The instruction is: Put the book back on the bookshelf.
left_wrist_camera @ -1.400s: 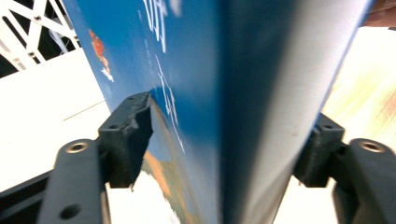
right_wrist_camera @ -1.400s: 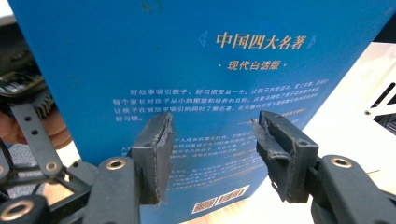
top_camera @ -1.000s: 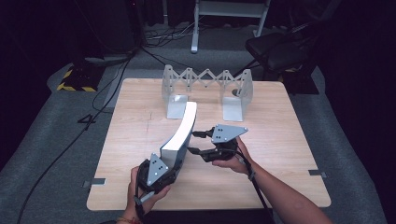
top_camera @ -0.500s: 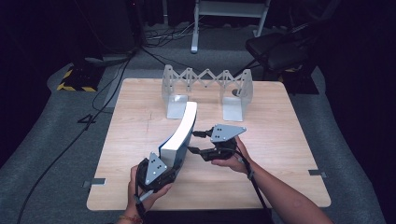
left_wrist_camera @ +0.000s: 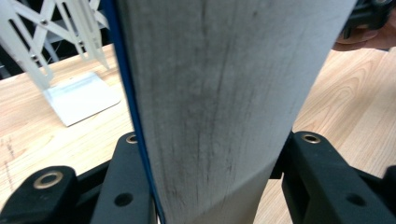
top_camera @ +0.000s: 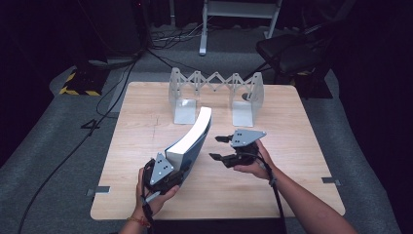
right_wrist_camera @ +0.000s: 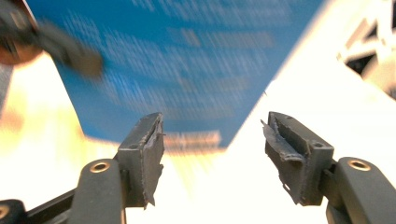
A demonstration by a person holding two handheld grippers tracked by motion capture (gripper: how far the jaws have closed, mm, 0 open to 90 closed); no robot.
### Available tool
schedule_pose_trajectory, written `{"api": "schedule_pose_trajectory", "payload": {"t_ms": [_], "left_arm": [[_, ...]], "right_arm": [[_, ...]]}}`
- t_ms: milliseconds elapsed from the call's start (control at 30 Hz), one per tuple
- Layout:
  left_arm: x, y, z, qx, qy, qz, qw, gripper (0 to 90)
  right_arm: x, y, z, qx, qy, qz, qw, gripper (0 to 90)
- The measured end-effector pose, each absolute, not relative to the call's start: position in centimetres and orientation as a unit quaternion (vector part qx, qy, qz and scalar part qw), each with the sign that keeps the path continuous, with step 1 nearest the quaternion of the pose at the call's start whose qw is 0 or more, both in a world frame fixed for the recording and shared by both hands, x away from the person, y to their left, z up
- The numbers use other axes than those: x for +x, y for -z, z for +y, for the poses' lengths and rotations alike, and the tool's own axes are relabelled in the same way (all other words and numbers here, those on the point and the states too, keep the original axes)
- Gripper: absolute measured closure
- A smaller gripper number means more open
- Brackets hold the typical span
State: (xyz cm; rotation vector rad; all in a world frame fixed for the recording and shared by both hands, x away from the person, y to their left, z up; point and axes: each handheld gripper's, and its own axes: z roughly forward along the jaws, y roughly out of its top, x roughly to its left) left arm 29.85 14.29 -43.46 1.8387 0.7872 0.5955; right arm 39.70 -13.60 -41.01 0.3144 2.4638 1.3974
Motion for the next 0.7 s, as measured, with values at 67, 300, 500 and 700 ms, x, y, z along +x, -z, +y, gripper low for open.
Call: {"api": "schedule_pose_trajectory", "payload": {"t_ms": [67, 300, 500, 700], "left_arm": [[30.0, 43.5, 14.1, 0.763, -0.244, 0.322, 0.505, 59.7], [30.6, 43.6, 13.9, 0.763, -0.232, 0.31, 0.517, 59.8], [31.4, 43.7, 14.1, 0.757, -0.216, 0.31, 0.533, 60.0], [32.8, 43.8, 13.2, 0.757, -0.188, 0.297, 0.551, 60.1]], "right_arm": [[40.2, 41.8, -15.5, 0.126, -0.472, 0.861, 0.143, 36.2], [41.1, 44.4, -23.2, 0.184, -0.403, 0.883, 0.158, 33.0], [41.3, 46.0, -27.8, 0.232, -0.38, 0.88, 0.165, 33.0], [41.6, 46.9, -29.9, 0.264, -0.372, 0.874, 0.165, 32.8]]}}
